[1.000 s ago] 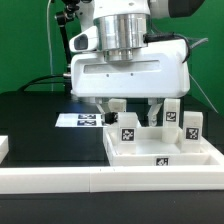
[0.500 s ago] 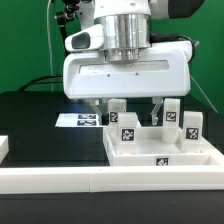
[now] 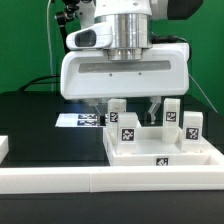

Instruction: Assemble square table

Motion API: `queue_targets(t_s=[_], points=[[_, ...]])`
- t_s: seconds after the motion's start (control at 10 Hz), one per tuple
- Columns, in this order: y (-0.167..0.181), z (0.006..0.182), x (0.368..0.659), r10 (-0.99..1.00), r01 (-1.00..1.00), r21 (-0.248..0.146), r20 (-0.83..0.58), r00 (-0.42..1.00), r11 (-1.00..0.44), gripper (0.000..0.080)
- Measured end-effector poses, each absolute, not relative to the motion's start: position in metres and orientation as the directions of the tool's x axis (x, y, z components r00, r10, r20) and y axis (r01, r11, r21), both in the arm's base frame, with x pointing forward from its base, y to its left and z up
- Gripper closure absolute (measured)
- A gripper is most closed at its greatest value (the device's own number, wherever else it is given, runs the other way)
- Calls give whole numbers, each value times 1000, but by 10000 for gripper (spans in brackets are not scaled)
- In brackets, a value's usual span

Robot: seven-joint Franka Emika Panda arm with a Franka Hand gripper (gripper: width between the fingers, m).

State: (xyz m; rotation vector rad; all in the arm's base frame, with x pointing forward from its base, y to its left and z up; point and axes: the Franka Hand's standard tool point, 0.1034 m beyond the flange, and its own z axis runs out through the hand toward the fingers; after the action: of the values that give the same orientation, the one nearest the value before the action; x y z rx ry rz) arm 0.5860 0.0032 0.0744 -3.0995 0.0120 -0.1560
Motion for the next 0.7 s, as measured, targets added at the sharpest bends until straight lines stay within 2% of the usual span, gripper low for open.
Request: queue_targets(t_s=[0.1, 0.2, 0.3, 0.4, 0.7], points=[[3, 74, 586, -10, -6, -39, 100, 995, -999, 266], [3, 74, 586, -19, -15, -40, 100, 995, -999, 427], [3, 74, 586, -38, -34, -41, 99, 994, -999, 427], [3, 74, 586, -44, -40, -42, 99, 994, -998, 511], [4, 74, 586, -262, -257, -67, 87, 961, -964, 511]])
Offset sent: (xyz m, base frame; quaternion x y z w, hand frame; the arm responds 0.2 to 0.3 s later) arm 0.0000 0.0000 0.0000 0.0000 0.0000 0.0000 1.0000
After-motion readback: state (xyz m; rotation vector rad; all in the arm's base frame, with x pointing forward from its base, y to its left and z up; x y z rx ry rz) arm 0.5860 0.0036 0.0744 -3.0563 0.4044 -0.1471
